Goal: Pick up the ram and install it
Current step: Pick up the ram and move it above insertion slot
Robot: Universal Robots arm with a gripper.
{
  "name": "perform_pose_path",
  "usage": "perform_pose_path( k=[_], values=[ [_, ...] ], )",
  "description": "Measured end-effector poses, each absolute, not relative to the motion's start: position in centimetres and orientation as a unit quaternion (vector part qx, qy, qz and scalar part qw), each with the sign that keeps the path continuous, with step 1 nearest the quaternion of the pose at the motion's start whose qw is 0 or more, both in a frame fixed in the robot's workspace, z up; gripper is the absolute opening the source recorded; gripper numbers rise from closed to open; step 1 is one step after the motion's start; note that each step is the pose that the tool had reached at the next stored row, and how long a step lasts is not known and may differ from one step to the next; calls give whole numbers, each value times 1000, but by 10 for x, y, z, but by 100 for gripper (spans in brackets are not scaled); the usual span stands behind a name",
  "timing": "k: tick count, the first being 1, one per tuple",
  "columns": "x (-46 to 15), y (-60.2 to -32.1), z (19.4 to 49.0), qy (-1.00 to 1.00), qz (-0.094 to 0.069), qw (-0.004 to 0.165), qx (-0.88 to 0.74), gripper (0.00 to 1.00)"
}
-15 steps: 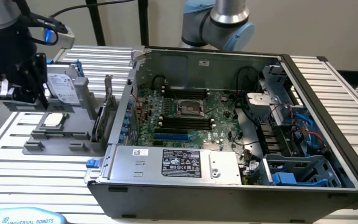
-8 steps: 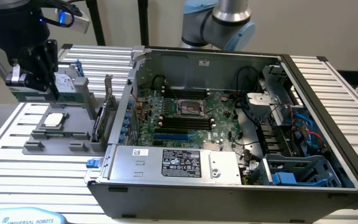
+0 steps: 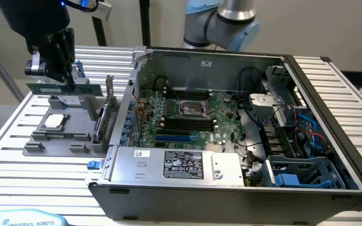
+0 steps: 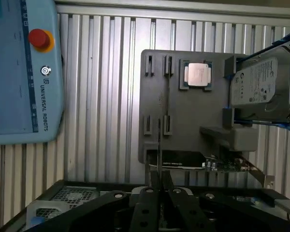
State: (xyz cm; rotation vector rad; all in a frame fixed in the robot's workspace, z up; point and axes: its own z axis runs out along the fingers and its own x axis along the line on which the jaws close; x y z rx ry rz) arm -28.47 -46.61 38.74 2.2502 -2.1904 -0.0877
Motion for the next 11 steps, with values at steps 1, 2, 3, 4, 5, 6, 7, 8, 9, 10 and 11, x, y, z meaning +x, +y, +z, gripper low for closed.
perform_pose_path(
  k=[1, 2, 3, 4, 5, 6, 7, 8, 9, 10, 11],
  values=[
    [-280, -466, 389, -697, -29, -1, 716, 14],
    [-275, -466, 391, -697, -30, -2, 716, 14],
    [-271, -466, 392, -697, -31, -3, 716, 14],
    [-266, -466, 394, -697, -32, -4, 716, 14],
    [-262, -466, 395, -697, -33, -5, 716, 14],
    [-257, -466, 396, -697, -34, -7, 716, 14],
    [-253, -466, 396, -697, -36, -8, 716, 14],
    [-248, -466, 397, -697, -37, -10, 716, 14],
    [-244, -466, 397, -697, -39, -11, 716, 14],
    [-239, -466, 397, -697, -40, -13, 716, 14],
    [-234, -466, 397, -697, -42, -14, 716, 14]
  ],
)
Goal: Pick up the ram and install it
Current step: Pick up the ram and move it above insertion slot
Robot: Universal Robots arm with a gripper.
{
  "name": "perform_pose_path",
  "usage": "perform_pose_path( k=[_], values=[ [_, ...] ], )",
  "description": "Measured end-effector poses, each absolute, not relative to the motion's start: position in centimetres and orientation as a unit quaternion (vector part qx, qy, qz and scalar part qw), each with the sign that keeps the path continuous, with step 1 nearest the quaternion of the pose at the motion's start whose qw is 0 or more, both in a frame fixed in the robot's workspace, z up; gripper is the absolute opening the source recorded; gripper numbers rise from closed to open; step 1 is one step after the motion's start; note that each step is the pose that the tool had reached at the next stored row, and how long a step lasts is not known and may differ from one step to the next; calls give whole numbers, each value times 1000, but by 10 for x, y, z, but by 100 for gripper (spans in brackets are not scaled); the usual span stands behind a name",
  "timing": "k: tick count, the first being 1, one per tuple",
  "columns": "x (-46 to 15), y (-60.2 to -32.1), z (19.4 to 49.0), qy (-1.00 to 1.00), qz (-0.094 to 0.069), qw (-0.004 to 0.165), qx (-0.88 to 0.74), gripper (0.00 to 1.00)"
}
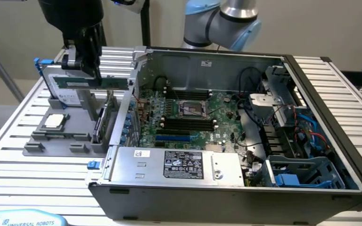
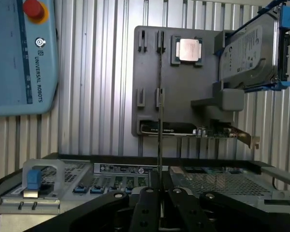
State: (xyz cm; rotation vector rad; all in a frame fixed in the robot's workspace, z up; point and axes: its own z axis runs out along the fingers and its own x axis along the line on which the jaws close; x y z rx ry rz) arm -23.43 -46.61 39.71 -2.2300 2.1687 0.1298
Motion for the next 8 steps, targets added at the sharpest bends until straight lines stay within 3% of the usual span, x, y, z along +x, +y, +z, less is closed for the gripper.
perform_pose_path(
  k=[8],
  values=[
    [-198, -466, 397, 696, 48, 20, -716, 14]
  ],
)
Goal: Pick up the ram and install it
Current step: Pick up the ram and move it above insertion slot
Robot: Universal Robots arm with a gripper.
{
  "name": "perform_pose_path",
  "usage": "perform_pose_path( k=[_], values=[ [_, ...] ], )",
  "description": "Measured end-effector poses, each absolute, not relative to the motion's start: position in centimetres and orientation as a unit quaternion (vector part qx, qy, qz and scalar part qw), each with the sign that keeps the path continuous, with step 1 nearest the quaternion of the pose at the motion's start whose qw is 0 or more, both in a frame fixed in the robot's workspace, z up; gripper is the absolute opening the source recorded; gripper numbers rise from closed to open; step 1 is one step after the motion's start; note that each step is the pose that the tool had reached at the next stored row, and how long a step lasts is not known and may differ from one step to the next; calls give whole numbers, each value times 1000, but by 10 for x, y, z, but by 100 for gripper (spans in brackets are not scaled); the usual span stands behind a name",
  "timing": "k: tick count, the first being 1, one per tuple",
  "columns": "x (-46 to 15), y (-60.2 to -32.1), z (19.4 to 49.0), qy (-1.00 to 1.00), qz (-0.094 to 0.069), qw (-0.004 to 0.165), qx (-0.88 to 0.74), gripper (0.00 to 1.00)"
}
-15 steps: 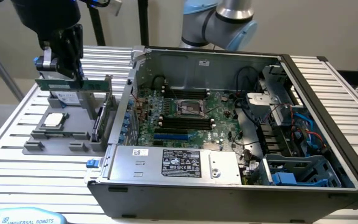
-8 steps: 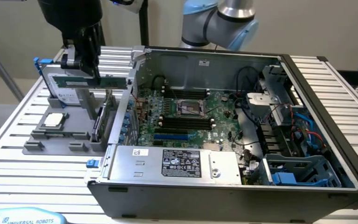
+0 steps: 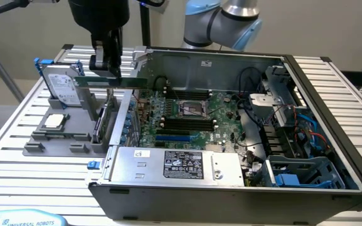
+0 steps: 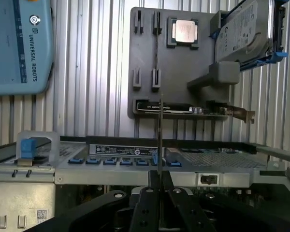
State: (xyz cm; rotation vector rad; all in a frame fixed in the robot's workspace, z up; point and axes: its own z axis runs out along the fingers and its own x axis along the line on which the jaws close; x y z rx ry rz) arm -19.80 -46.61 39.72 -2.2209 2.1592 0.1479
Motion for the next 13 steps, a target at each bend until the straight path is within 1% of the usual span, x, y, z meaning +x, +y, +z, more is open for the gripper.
perform_pose_path(
  k=[13],
  values=[
    [-139, -466, 397, 696, 49, 21, -716, 14]
  ],
)
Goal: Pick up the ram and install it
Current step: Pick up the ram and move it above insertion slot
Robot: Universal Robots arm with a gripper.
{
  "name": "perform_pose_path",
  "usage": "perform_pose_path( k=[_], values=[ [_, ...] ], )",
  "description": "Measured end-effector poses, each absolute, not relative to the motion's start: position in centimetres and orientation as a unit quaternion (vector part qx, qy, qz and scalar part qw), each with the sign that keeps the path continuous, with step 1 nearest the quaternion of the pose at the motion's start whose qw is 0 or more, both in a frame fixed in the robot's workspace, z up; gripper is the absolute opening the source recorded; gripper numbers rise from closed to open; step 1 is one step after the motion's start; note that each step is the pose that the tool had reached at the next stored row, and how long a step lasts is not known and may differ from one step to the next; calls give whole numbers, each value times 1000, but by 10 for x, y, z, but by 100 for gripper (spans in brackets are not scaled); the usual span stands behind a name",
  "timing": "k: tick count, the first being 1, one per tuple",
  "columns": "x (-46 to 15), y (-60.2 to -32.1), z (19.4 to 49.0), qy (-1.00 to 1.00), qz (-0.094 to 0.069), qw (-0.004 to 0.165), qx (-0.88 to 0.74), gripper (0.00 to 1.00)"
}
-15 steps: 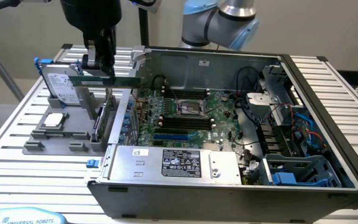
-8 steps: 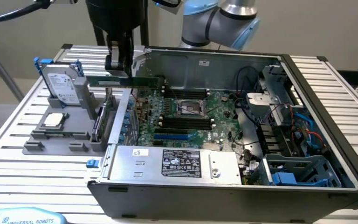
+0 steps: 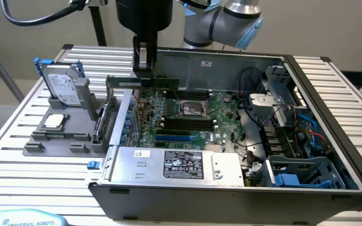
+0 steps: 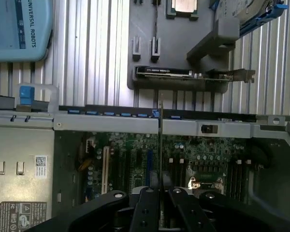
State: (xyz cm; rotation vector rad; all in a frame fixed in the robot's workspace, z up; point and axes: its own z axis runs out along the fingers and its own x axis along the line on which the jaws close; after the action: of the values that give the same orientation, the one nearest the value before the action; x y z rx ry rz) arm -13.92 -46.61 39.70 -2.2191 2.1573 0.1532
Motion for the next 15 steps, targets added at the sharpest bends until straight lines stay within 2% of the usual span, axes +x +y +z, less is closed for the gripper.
perform_pose_path(
  k=[15],
  values=[
    [-71, -456, 385, 696, 52, 19, -716, 14]
  ],
)
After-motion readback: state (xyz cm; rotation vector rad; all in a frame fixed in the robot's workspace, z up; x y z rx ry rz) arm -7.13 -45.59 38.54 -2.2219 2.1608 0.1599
